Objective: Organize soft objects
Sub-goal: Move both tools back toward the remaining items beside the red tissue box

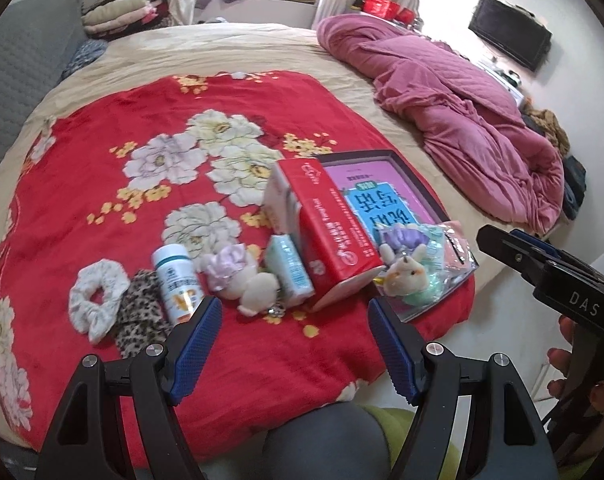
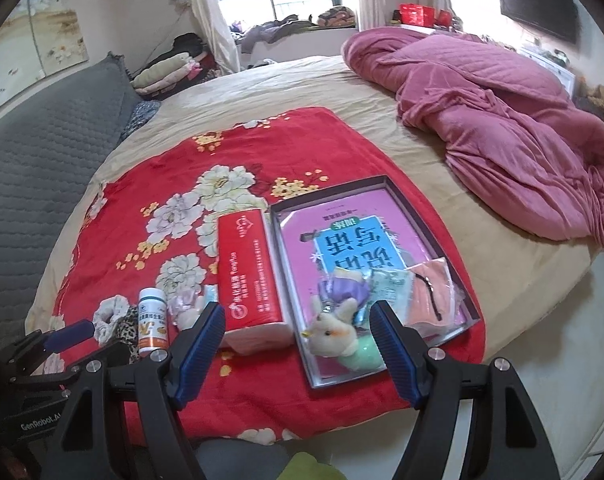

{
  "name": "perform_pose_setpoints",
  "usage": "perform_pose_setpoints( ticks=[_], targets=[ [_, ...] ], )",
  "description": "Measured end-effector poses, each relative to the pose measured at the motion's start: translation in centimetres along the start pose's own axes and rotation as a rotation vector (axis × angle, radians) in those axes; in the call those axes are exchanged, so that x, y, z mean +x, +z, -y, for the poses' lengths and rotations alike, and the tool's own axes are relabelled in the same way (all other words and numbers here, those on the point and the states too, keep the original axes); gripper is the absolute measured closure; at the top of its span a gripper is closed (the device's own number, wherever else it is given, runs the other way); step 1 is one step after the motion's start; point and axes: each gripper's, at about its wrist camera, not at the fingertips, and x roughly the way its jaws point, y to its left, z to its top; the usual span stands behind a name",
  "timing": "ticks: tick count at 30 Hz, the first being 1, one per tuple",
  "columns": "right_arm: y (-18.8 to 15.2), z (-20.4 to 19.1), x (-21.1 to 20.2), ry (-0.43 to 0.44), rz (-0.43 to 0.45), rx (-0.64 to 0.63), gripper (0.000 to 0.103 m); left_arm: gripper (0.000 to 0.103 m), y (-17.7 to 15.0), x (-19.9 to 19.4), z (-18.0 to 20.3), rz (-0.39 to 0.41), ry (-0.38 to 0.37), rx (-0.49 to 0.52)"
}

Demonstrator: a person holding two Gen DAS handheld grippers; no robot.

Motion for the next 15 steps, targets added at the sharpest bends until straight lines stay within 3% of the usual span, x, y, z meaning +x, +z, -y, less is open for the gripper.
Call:
perform_pose_setpoints(
  ticks=[15],
  targets=[
    [-0.1, -5.9, -1.2, 0.035, 0.016, -0.109, 0.029, 0.026, -1.5, -3.9, -7.4, 0.059, 0.074, -0.116]
  ],
)
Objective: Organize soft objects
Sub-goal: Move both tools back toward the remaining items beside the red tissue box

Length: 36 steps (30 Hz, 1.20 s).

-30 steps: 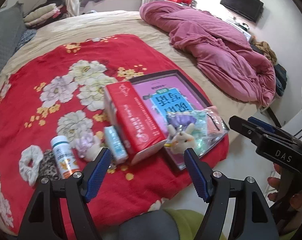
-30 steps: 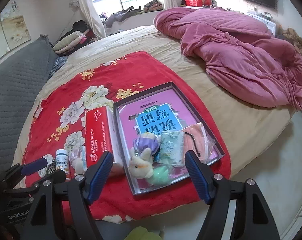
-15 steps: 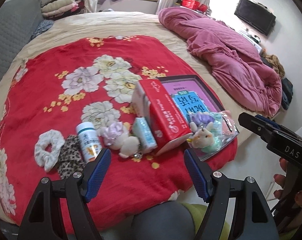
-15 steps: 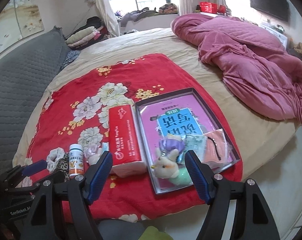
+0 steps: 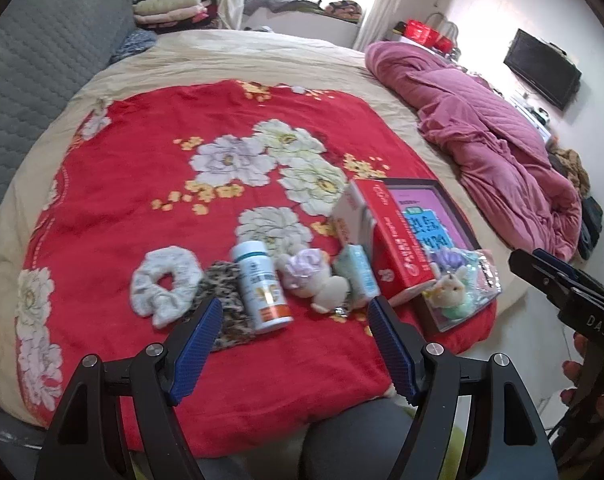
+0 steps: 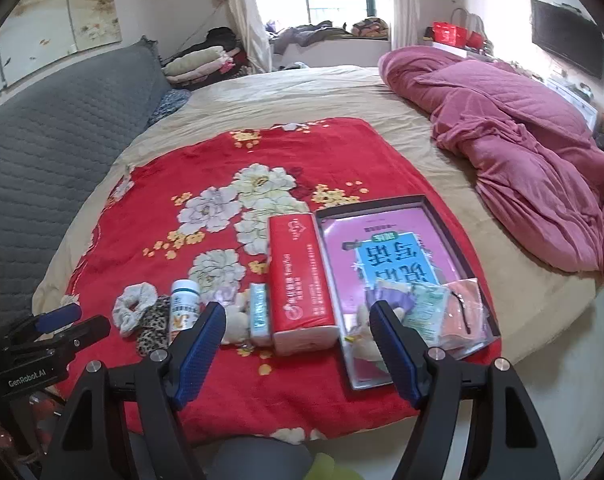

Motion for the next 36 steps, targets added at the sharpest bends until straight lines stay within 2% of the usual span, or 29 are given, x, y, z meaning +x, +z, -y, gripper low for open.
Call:
perform_pose_setpoints(
  ticks=[17, 23, 36],
  targets=[
    [-0.3, -6.7, 0.8, 0.070, -0.012, -0.122, 0.029, 0.026, -1.4, -2.3, -6.7, 0.016, 0.082, -0.090],
    [-0.8, -8.9, 2.0, 0.094, -0.036, -0.163, 0.029, 0.026, -2.0, -1.9, -7.4, 0.020, 0.107, -0.093],
    [-2.3, -10.9, 5.7, 0.109, -0.114, -0.202, 0.029, 0.026, -3.3, 1.0, -9.2, -0.044, 0.111, -0.122]
  ],
)
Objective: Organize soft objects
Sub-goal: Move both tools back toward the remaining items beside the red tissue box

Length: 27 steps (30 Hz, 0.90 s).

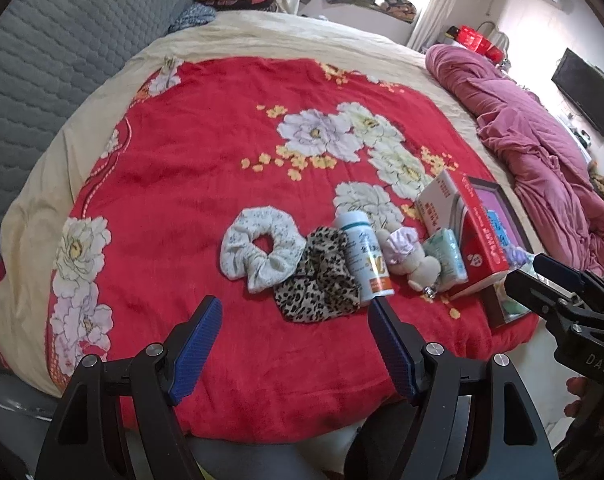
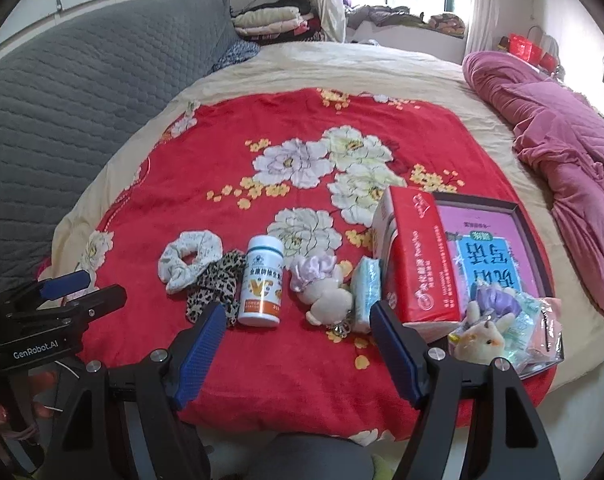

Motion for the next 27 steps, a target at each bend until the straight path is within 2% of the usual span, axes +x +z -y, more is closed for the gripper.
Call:
perform_pose_setpoints(
  ticks=[21, 27],
  targets=[
    [-1.5, 0.4, 5.6, -0.005, -0.105, -0.012, 0.029, 0.026, -1.7, 6.0, -2.2, -0.121, -0.009, -0.065],
    [-1.7, 0.0, 8.3, -0.030, -0.131, -0.071, 0.029, 0.026, -1.2, 7.7, -3.4, -0.143, -0.001, -0.096]
  ],
)
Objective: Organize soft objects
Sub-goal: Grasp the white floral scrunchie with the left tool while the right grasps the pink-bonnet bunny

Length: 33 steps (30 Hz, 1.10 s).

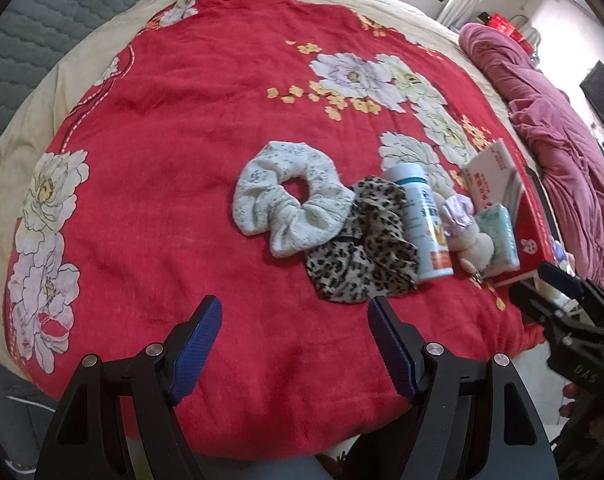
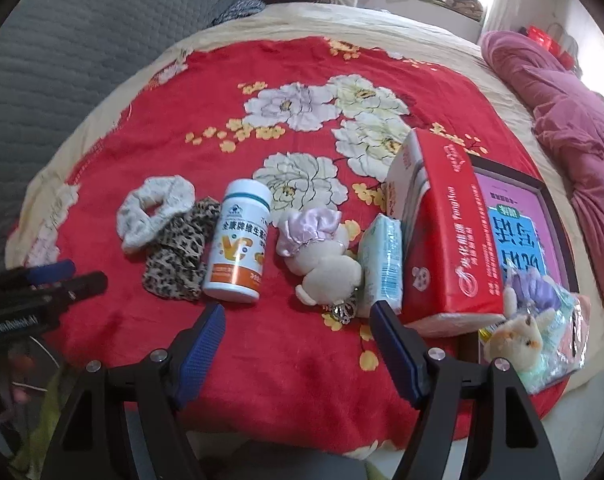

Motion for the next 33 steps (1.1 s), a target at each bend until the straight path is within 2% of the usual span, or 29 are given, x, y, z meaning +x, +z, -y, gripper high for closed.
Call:
perform_pose_setpoints(
  ticks=[7, 19, 28, 33],
  targets=[
    [0.7, -1.1, 3.2, -0.040, -0.033, -0.086, 0.029, 0.026, 1.8, 1.3, -1.0, -0.003, 0.004, -0.026],
    [1.6, -0.9, 5.8, -0.091, -0.042, -0.112, 0.029, 0.026, 5.6, 4.3, -2.3, -0.011, 0.004, -0.086],
    [2.3, -0.8, 5.9, -0.099, -0.027, -0.127, 0.029, 0.026, 8.0, 7.9, -2.6, -0.053, 0.096, -0.076],
    [2.4, -0.7, 6.7, -0.109, -0.038, -0.142, 0.029, 0.027, 8.3, 9.3, -2.8, -0.069, 0.109, -0.071]
  ],
)
